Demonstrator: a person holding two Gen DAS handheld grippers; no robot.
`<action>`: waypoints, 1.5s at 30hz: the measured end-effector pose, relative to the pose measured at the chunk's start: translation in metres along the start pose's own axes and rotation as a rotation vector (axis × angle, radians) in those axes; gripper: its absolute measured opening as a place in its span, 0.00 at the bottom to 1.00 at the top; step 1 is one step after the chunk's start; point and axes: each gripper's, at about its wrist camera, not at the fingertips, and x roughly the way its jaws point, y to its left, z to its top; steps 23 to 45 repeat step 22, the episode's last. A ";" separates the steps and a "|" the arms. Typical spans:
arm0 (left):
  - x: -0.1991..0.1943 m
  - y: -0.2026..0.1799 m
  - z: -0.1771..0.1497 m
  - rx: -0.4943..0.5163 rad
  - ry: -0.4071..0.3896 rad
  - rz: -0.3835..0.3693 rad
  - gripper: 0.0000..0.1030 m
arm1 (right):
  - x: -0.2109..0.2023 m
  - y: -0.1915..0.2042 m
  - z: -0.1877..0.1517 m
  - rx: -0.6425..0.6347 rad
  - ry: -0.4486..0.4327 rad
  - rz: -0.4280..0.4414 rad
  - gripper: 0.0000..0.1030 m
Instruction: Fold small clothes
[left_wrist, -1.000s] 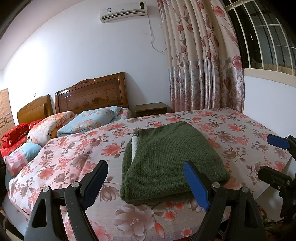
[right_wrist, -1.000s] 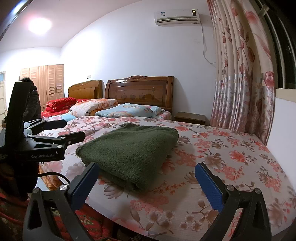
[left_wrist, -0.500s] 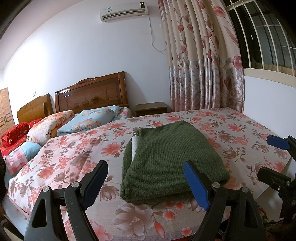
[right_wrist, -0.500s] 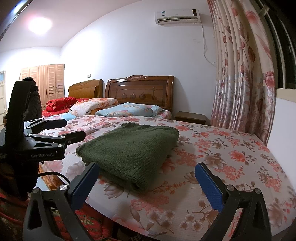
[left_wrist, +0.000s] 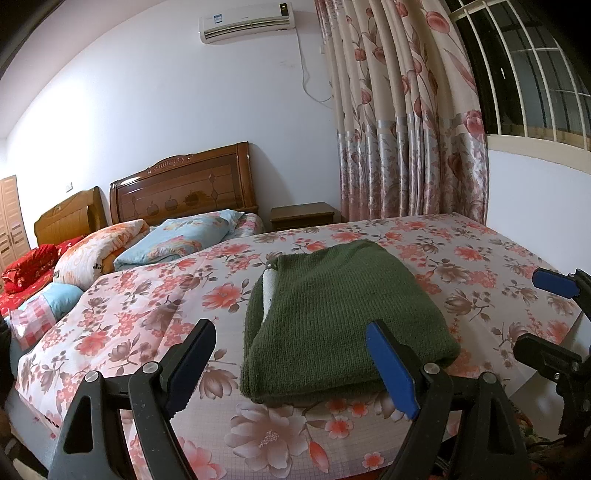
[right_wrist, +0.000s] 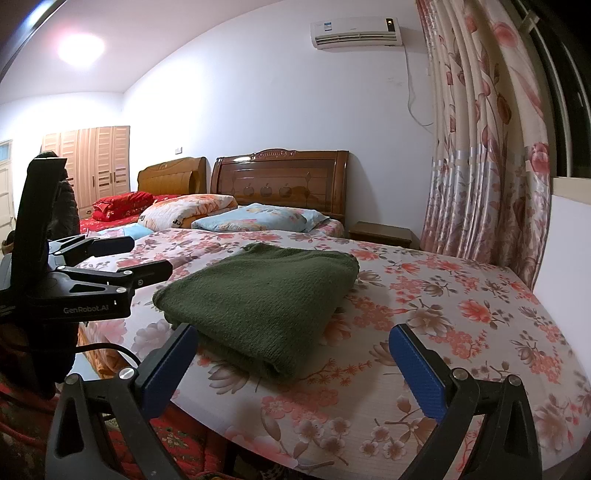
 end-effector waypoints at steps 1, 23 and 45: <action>0.000 0.000 0.000 0.000 0.001 0.000 0.83 | 0.000 0.000 0.000 -0.001 0.001 0.001 1.00; 0.001 0.002 -0.003 -0.011 0.011 0.000 0.83 | -0.001 -0.003 -0.002 -0.012 0.009 0.022 1.00; 0.001 0.002 -0.003 -0.011 0.011 0.000 0.83 | -0.001 -0.003 -0.002 -0.012 0.009 0.022 1.00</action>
